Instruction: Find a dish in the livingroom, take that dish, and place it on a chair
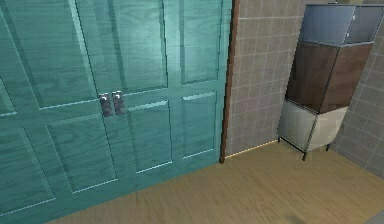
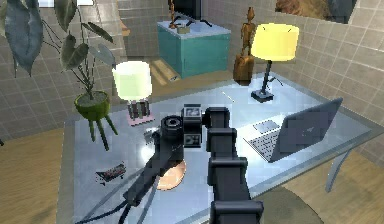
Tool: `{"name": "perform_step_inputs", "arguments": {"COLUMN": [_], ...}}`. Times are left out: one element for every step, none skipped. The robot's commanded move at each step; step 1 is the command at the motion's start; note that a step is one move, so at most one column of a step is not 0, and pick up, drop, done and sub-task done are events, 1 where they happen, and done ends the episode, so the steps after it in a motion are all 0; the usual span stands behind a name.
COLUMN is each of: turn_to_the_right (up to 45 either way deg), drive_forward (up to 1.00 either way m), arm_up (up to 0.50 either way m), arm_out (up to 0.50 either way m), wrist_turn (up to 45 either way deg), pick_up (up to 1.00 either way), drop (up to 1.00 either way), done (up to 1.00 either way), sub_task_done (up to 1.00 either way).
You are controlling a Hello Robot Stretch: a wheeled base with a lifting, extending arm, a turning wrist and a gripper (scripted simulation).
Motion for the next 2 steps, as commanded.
{"name": "perform_step_inputs", "arguments": {"turn_to_the_right": [0.0, 0.0], "drive_forward": [0.00, 0.00], "arm_up": [0.00, 0.00], "arm_out": [0.00, 0.00], "wrist_turn": [45.0, 45.0], "pick_up": [0.00, 0.00], "drop": [0.00, 0.00], "done": [0.00, 0.00], "sub_task_done": [0.00, 0.00]}}
